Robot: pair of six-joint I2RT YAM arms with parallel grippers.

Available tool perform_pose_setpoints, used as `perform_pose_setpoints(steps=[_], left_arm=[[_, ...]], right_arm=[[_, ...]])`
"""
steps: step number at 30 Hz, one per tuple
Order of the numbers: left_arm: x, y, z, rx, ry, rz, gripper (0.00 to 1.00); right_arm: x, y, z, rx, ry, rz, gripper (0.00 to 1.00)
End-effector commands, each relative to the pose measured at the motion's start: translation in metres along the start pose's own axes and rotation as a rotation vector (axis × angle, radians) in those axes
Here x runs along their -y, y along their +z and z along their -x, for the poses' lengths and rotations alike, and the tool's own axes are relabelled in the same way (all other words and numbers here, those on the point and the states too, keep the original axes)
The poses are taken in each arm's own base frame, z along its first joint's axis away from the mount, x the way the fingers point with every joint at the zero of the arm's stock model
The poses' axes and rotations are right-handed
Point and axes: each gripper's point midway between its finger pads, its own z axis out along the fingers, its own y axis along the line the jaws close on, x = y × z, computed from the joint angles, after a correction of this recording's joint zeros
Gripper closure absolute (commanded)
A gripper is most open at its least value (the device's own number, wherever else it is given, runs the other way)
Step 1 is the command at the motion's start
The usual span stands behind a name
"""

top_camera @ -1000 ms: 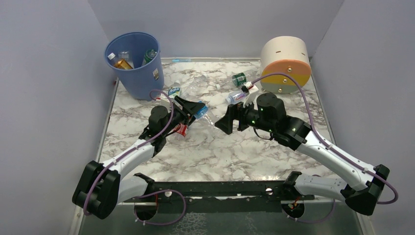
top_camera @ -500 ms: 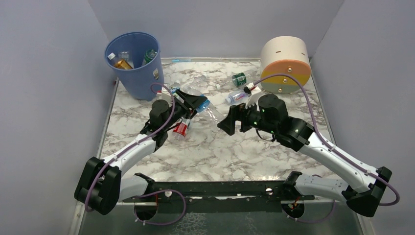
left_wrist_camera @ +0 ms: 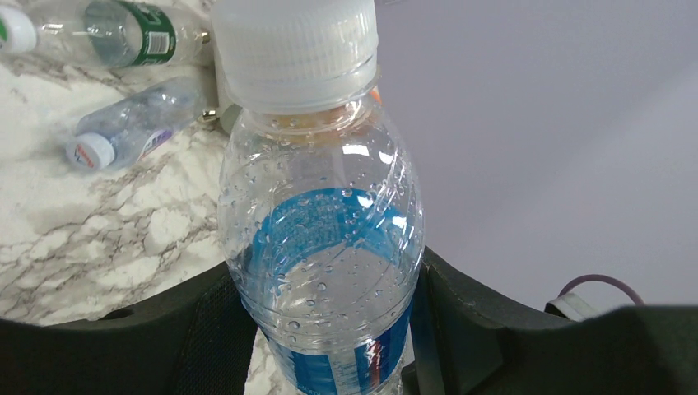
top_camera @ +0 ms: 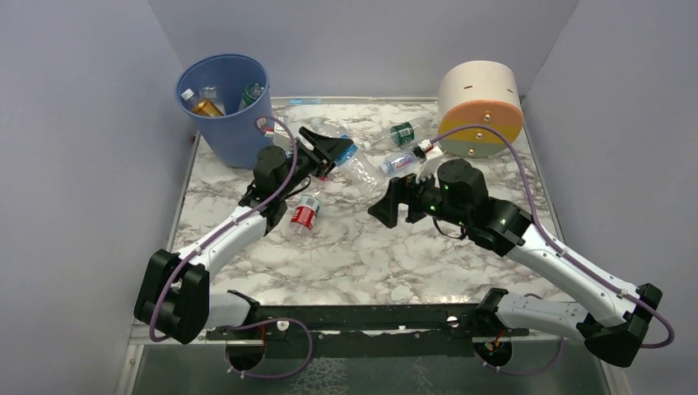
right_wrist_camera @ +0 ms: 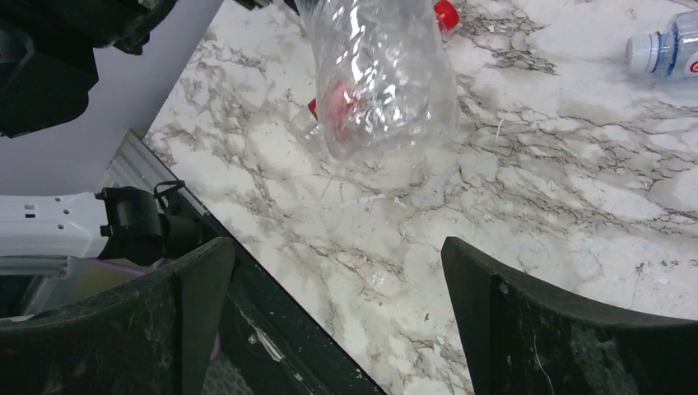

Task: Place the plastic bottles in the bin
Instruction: Pick up the plastic bottle at the center of the board.

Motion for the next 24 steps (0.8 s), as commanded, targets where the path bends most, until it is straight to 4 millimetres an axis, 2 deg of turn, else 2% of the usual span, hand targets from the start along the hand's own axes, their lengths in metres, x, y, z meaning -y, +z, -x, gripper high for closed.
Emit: perform_pose_setpoints(steps=[1,3,6,11,17,24], left_arm=[[0.032,0.011,0.024,0.022,0.084,-0.075,0.37],[0.046,0.017,0.039,0.031,0.117,-0.094,0.37],[0.054,0.023,0.063,0.040,0.145,-0.109,0.37],[0.061,0.025,0.109,0.083,0.182,-0.113,0.37],[0.068,0.019,0.162,0.154,0.236,-0.109,0.37],[0.083,-0.001,0.204,0.217,0.299,-0.128,0.37]], right_arm=[[0.003,-0.006,-0.002,0.011,0.011,-0.018,0.01],[0.003,-0.007,-0.004,0.010,0.016,-0.016,0.01],[0.004,-0.009,-0.007,0.007,0.022,-0.017,0.00],[0.005,-0.010,-0.011,0.003,0.031,-0.016,0.01],[0.005,-0.008,-0.016,-0.011,0.042,-0.006,0.00],[0.005,-0.006,-0.021,-0.027,0.049,-0.002,0.00]])
